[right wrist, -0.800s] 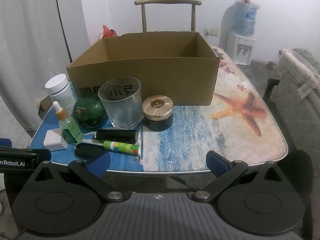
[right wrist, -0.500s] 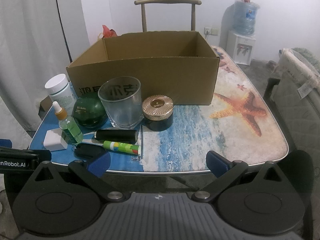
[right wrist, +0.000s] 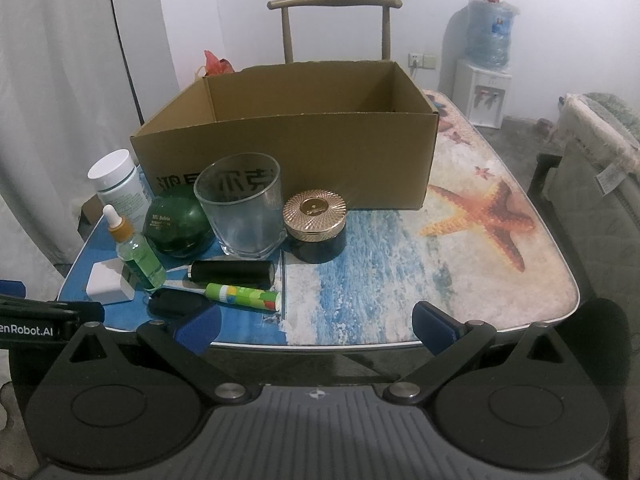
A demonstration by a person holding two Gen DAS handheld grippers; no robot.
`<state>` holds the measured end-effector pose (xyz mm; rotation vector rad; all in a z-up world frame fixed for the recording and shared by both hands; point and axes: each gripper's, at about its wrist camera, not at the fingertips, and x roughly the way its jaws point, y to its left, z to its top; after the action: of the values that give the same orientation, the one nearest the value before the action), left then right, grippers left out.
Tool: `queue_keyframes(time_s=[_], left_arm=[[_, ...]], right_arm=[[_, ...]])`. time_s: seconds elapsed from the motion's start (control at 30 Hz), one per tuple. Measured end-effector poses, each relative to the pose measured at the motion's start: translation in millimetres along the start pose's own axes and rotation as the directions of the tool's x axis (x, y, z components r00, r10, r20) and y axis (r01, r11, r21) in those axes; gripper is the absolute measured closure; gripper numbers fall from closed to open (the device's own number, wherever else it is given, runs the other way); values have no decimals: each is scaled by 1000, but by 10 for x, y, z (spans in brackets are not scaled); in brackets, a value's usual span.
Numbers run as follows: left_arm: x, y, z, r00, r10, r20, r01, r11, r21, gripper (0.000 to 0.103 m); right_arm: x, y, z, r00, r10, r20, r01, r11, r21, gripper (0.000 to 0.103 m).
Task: Organize rigid objects
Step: 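Move the right gripper toward the green-and-white stick on the table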
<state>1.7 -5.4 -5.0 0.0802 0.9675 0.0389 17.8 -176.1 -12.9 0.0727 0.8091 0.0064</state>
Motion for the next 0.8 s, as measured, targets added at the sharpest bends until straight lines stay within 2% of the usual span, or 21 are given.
queue_keyframes(time_s=[0.13, 0.37, 0.53, 0.73, 0.8], left_arm=[[-2, -15, 13, 1000, -15, 11, 15, 1000, 5, 0], [-43, -98, -3, 991, -106, 83, 102, 993, 51, 0], [4, -212, 15, 981, -169, 98, 159, 982, 101, 0], [86, -306, 58, 944, -300, 138, 285, 951, 120, 1], [112, -360, 87, 938, -320, 137, 301, 943, 142, 4]], right_arm=[[12, -6, 6, 1000, 1, 0, -1, 1000, 1, 0], [0, -194, 15, 999, 19, 42, -20, 1000, 19, 0], [1, -383, -25, 997, 41, 71, -44, 998, 42, 0], [-9, -561, -42, 985, 135, 109, -145, 985, 90, 0], [37, -592, -38, 977, 182, 108, -193, 975, 107, 1]])
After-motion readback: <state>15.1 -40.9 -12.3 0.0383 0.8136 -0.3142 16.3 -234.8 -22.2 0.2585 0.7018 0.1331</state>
